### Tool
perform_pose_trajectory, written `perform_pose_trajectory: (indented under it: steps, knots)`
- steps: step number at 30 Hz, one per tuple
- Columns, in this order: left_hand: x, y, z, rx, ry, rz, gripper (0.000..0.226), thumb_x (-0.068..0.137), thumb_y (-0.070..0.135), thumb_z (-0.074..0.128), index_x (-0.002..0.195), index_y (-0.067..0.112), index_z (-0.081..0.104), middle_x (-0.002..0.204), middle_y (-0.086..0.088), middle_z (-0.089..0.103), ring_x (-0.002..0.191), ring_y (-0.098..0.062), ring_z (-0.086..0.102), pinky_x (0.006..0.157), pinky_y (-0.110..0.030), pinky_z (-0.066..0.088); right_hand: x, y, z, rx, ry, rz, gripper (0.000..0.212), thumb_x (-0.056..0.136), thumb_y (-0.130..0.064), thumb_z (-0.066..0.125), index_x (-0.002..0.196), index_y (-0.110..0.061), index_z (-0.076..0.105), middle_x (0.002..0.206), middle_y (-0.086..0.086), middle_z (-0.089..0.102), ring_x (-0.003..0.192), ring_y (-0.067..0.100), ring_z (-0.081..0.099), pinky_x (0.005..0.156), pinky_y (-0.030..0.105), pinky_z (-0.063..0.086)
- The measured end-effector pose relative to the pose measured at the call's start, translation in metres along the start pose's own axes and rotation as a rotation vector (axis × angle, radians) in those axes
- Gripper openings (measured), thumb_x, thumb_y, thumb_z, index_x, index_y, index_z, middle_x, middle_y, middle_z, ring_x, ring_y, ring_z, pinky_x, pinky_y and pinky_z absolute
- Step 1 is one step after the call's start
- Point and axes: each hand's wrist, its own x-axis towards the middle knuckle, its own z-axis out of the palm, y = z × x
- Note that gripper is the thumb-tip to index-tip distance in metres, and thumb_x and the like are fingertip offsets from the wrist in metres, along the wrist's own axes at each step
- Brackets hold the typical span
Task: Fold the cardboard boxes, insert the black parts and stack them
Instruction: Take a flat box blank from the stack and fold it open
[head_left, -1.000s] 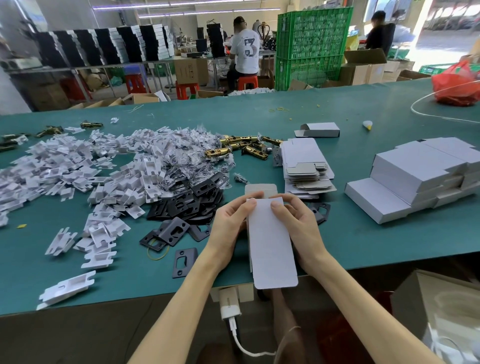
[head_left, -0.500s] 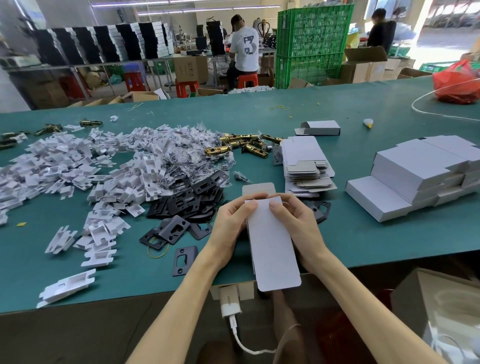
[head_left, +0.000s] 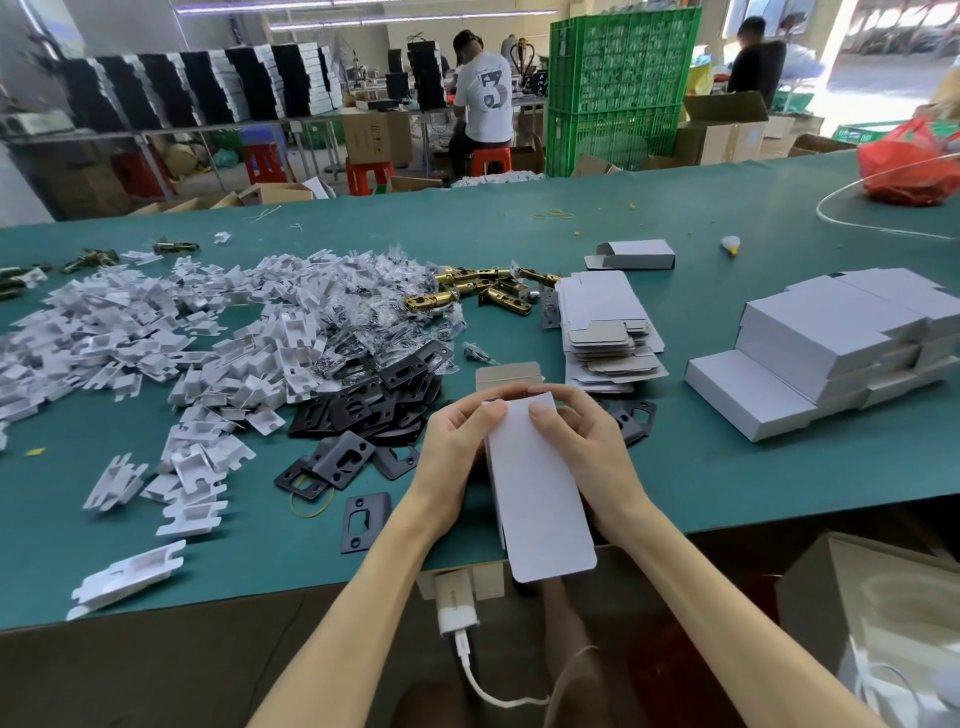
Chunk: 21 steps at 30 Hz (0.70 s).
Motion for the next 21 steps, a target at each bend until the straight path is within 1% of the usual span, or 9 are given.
perform_pose_trajectory:
  steps: [2,5,8,10,12,14,16,18,21]
  knots:
    - [0.001,0.001,-0.001,-0.033,0.041,0.007,0.035,0.098,0.022,0.061,0.131,0.023,0.072,0.13,-0.009,0.072,0.107,-0.027,0.066,0.1,-0.052,0.051,0.0,-0.001,0.001,0.001,-0.021,0.01,0.035,0.097,-0.033,0.066,0.129,-0.024,0.055,0.098,0.013,0.076,0.089,0.03,0.074,0.075,0.046,0.06]
    - [0.002,0.001,-0.001,-0.082,0.078,0.043,0.042,0.099,0.023,0.061,0.139,0.035,0.065,0.134,-0.007,0.07,0.106,-0.027,0.065,0.096,-0.049,0.053,0.001,-0.003,0.003,-0.001,-0.081,0.02,0.046,0.093,-0.033,0.068,0.135,-0.027,0.05,0.101,0.01,0.076,0.091,0.025,0.074,0.074,0.036,0.061]
    - [0.005,-0.001,-0.002,-0.103,0.173,0.131,0.052,0.1,0.024,0.061,0.148,0.043,0.053,0.139,0.003,0.067,0.111,-0.022,0.067,0.098,-0.045,0.053,0.002,-0.002,0.004,-0.007,-0.113,0.077,0.058,0.089,-0.033,0.072,0.14,-0.024,0.047,0.11,0.006,0.076,0.096,0.024,0.073,0.081,0.04,0.059]
    - [0.008,-0.003,-0.006,-0.126,0.266,0.174,0.06,0.102,0.024,0.06,0.155,0.046,0.041,0.147,0.006,0.06,0.123,-0.023,0.065,0.102,-0.043,0.054,0.002,-0.001,0.005,-0.082,-0.145,0.083,0.056,0.089,-0.033,0.076,0.138,-0.024,0.05,0.111,0.001,0.076,0.096,0.019,0.073,0.081,0.034,0.058]
    - [0.01,-0.004,-0.012,-0.169,0.376,0.15,0.065,0.101,0.025,0.062,0.158,0.04,0.035,0.144,0.003,0.062,0.122,-0.021,0.066,0.099,-0.04,0.054,0.0,-0.001,0.007,-0.182,-0.203,0.06,0.048,0.088,-0.035,0.074,0.132,-0.024,0.059,0.107,-0.005,0.076,0.092,0.01,0.072,0.074,0.021,0.055]
    - [0.011,-0.005,-0.015,-0.18,0.412,0.13,0.045,0.102,0.023,0.061,0.146,0.024,0.052,0.124,-0.002,0.071,0.105,-0.018,0.069,0.09,-0.037,0.053,0.0,-0.001,0.009,-0.212,-0.221,0.045,0.036,0.092,-0.032,0.072,0.126,-0.024,0.065,0.105,-0.006,0.077,0.087,0.008,0.071,0.071,0.018,0.052]
    - [0.01,-0.005,-0.014,-0.142,0.382,0.151,0.017,0.102,0.022,0.062,0.118,0.019,0.067,0.1,-0.002,0.072,0.09,-0.016,0.064,0.082,-0.035,0.049,-0.001,-0.001,0.007,-0.167,-0.187,0.045,0.03,0.093,-0.031,0.072,0.122,-0.025,0.068,0.105,-0.002,0.077,0.087,0.011,0.071,0.072,0.021,0.053]
    - [0.009,-0.004,-0.013,-0.137,0.368,0.159,0.01,0.102,0.019,0.063,0.11,0.019,0.071,0.095,0.001,0.071,0.085,-0.011,0.063,0.076,-0.029,0.05,0.0,-0.002,0.003,-0.096,-0.155,0.061,0.032,0.089,-0.032,0.075,0.121,-0.027,0.07,0.107,0.0,0.077,0.089,0.016,0.072,0.073,0.026,0.055]
    - [0.009,-0.001,-0.012,-0.17,0.357,0.157,0.014,0.102,0.014,0.063,0.111,0.018,0.073,0.102,0.0,0.074,0.089,-0.01,0.066,0.073,-0.022,0.054,0.001,-0.001,0.0,-0.034,-0.135,0.085,0.047,0.082,-0.036,0.079,0.127,-0.039,0.065,0.105,0.006,0.078,0.088,0.024,0.074,0.074,0.033,0.058]
